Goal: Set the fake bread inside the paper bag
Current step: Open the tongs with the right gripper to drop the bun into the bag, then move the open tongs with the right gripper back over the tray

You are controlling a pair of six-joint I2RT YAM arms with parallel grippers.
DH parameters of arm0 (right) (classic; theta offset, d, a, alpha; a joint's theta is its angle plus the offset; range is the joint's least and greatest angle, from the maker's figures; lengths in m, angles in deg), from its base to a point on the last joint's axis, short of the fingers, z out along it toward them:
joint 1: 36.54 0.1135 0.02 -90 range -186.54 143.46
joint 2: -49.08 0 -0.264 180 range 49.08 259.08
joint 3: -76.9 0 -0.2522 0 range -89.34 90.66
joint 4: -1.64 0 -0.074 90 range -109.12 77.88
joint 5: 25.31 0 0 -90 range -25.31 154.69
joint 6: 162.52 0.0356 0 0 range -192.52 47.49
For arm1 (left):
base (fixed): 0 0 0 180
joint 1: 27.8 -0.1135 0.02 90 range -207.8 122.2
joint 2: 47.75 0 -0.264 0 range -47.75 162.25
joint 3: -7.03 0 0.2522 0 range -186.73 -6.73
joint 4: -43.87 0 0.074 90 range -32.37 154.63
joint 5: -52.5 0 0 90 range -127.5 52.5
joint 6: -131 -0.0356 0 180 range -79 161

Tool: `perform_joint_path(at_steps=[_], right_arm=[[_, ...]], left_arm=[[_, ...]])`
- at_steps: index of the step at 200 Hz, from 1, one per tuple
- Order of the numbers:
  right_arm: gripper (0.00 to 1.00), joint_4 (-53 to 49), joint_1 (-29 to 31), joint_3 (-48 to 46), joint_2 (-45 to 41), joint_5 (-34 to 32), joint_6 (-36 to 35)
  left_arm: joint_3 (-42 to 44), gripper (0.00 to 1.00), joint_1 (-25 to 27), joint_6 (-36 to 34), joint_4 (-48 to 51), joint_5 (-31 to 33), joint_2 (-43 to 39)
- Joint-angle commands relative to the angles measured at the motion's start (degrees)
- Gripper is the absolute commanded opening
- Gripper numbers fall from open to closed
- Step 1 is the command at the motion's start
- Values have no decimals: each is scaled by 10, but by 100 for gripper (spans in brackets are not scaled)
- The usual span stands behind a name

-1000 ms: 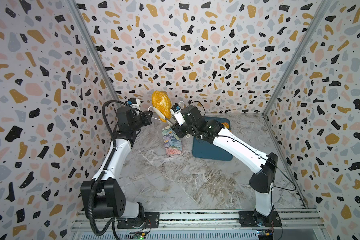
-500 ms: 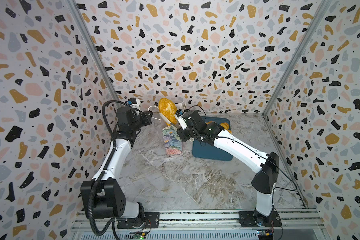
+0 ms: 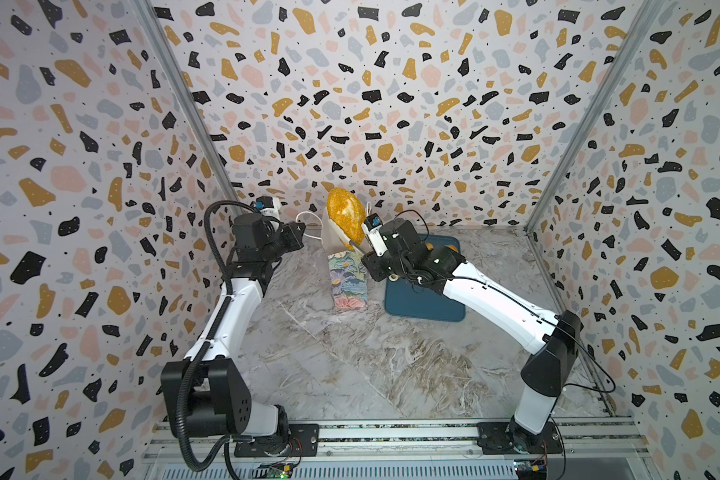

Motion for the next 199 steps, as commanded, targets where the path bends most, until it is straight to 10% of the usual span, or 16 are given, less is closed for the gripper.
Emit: perform_joint_path(at_steps=[1, 199], right_arm=[[53, 36, -1, 2, -38, -10, 5], [58, 49, -1, -25, -94, -17, -5]], left_arm=[[3, 0, 1, -5, -22, 1, -13], [8, 0, 1, -2, -28, 10, -17]])
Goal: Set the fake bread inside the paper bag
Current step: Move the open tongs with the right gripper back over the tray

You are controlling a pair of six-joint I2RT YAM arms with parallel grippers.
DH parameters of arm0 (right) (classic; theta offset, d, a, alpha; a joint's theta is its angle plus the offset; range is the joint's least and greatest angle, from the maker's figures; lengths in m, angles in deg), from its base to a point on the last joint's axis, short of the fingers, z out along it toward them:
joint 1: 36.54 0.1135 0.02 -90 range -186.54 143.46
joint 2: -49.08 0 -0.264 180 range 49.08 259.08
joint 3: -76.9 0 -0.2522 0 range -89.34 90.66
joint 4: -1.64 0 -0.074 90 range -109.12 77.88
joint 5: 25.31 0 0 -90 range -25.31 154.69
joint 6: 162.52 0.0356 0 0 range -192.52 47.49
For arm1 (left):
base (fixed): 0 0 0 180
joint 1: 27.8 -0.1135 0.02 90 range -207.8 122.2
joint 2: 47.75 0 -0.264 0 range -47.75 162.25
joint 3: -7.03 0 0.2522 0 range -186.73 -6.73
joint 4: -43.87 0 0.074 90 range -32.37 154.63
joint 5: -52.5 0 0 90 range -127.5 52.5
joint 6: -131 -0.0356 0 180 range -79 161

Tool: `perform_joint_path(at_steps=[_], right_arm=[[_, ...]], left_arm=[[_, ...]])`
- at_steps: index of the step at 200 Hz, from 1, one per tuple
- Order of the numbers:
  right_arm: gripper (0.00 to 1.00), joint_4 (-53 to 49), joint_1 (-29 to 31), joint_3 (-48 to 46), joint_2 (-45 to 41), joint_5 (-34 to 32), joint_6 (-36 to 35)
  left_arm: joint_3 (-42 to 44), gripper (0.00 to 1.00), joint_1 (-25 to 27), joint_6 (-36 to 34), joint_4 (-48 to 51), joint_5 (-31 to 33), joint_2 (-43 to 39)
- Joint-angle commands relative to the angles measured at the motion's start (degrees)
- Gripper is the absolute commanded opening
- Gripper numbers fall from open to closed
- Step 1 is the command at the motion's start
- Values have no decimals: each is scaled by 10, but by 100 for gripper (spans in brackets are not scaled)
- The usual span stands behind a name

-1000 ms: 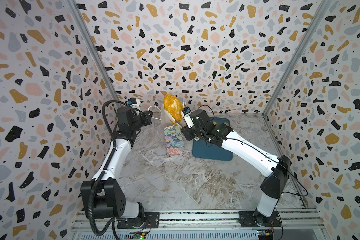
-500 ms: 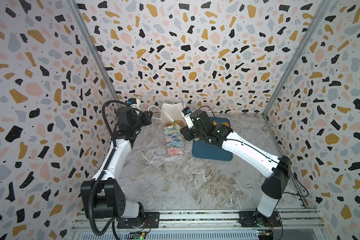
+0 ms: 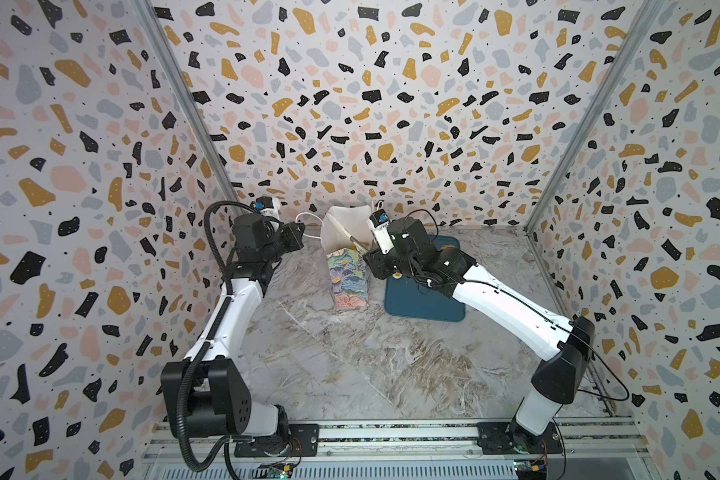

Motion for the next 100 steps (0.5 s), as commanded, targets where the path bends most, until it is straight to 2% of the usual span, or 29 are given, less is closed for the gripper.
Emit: perform_joint_path(at_steps=[1, 100], right_arm=[[58, 26, -1, -1, -48, -12, -7], [59, 36, -5, -94, -141, -50, 6]], left_arm=[[5, 0, 1, -2, -28, 4, -16], [6, 0, 2, 5, -33, -6, -10]])
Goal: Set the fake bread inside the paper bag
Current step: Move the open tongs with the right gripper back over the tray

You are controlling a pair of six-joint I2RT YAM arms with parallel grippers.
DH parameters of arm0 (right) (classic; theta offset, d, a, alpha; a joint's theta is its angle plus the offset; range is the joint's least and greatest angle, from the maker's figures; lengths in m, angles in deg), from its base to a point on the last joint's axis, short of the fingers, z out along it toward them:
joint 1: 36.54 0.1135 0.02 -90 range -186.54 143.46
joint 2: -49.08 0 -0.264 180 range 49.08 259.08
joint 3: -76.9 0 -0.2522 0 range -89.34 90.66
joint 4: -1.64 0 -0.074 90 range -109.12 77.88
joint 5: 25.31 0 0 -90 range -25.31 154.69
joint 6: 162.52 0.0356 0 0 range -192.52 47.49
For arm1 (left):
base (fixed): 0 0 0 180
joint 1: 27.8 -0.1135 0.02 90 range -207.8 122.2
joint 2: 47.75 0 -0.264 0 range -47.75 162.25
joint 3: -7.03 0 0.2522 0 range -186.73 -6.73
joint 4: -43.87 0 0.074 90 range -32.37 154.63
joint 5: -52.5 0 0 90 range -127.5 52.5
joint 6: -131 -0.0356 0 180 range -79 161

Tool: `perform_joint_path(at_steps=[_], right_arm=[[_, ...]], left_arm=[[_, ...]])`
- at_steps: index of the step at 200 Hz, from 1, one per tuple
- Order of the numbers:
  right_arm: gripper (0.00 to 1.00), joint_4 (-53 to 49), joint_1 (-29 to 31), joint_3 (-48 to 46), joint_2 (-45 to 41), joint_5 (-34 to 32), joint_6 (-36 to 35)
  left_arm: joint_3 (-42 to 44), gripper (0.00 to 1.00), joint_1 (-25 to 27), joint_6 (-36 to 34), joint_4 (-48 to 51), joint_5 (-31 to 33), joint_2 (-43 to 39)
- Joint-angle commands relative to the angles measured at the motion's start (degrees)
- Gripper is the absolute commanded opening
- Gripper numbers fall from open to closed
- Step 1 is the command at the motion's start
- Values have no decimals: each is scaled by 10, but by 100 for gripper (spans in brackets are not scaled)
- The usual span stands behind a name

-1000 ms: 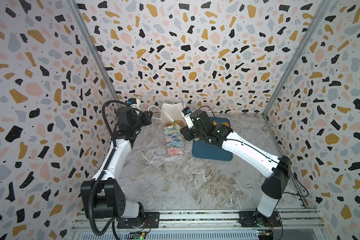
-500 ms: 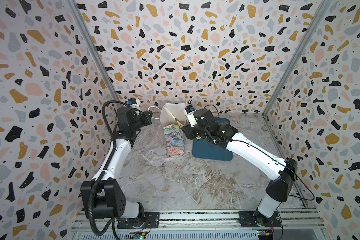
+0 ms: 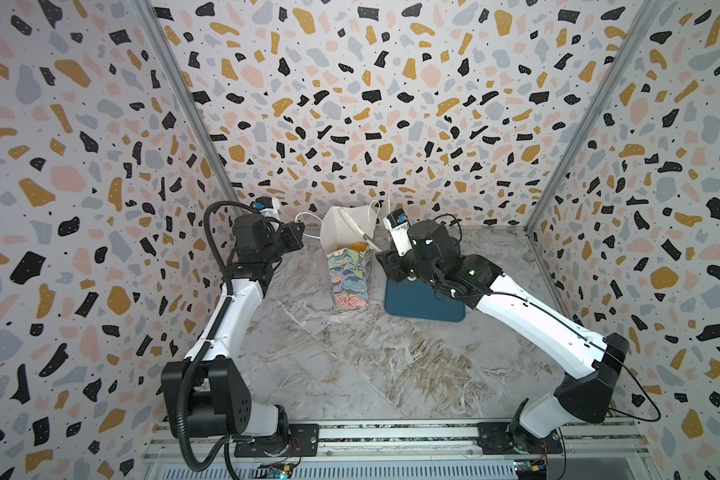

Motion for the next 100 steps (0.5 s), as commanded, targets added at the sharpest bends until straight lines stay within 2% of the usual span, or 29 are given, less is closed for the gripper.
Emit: perform_joint_path(at_steps=[1, 100], right_arm=[[59, 24, -5, -13, -46, -22, 6], [60, 35, -42, -154, -145, -33, 38]], left_arm=[[3, 0, 2, 4, -22, -10, -9], [2, 0, 2, 1, -20, -12, -8]])
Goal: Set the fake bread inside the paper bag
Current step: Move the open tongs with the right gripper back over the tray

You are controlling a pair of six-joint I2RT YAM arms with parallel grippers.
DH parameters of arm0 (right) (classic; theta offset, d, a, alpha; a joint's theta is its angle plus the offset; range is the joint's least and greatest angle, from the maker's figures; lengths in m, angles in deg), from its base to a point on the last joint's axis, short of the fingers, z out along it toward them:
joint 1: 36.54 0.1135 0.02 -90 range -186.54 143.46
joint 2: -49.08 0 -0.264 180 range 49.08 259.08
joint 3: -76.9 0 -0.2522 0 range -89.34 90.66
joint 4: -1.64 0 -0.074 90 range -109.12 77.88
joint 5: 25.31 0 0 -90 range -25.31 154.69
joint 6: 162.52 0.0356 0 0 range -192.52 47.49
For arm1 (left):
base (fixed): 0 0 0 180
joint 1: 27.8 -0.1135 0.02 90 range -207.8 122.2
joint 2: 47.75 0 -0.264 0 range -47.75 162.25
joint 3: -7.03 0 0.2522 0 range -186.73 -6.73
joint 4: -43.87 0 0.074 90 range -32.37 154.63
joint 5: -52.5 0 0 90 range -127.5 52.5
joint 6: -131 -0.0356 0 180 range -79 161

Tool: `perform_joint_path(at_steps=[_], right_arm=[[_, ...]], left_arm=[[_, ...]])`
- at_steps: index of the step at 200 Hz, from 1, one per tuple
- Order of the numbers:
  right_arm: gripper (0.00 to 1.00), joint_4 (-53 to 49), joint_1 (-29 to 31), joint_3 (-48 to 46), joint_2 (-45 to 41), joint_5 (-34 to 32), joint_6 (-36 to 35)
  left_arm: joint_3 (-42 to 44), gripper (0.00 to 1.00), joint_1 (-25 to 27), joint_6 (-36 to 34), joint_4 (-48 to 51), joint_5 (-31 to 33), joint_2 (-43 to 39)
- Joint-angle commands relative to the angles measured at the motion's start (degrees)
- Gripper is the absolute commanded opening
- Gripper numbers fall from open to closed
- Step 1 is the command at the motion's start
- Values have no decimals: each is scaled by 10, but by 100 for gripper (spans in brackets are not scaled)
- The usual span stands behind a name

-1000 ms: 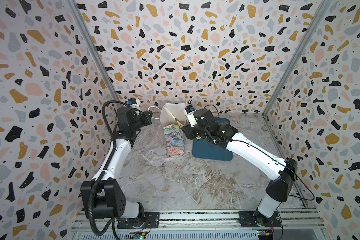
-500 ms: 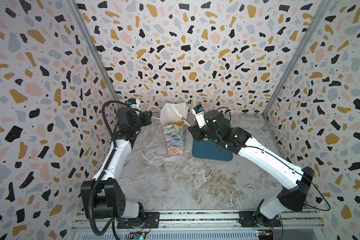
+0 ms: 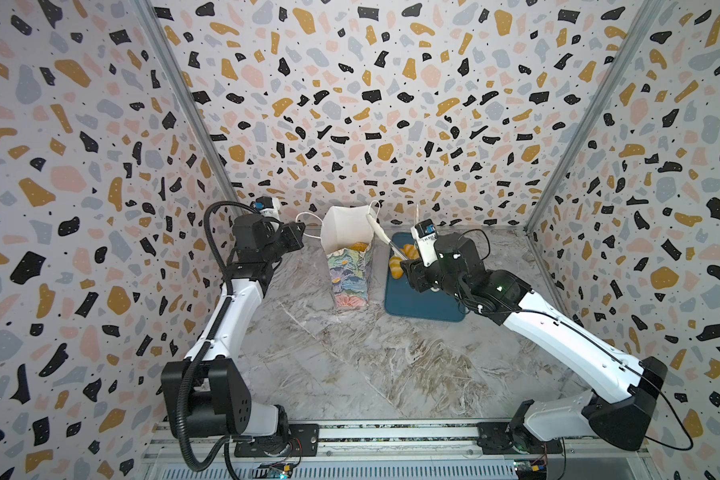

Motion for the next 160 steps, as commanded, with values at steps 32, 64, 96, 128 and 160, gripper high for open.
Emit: perform_joint_path(at_steps=[32, 64, 96, 128, 160], right_arm=[[60, 21, -14, -67, -56, -29, 29], [60, 21, -27, -110, -81, -36, 39], [60, 21, -45, -147, -104, -36, 48], [60, 19, -63, -177, -123, -35, 53], [60, 29, -94, -215, -134, -31, 54]], left_arm=[[2, 0, 2, -3, -19, -6, -7], [1, 0, 1, -4, -17, -6, -7], [2, 0, 1, -7, -16, 0, -9], [2, 0, 1, -7, -15, -1, -8], [1, 0, 1, -7, -16, -2, -6]])
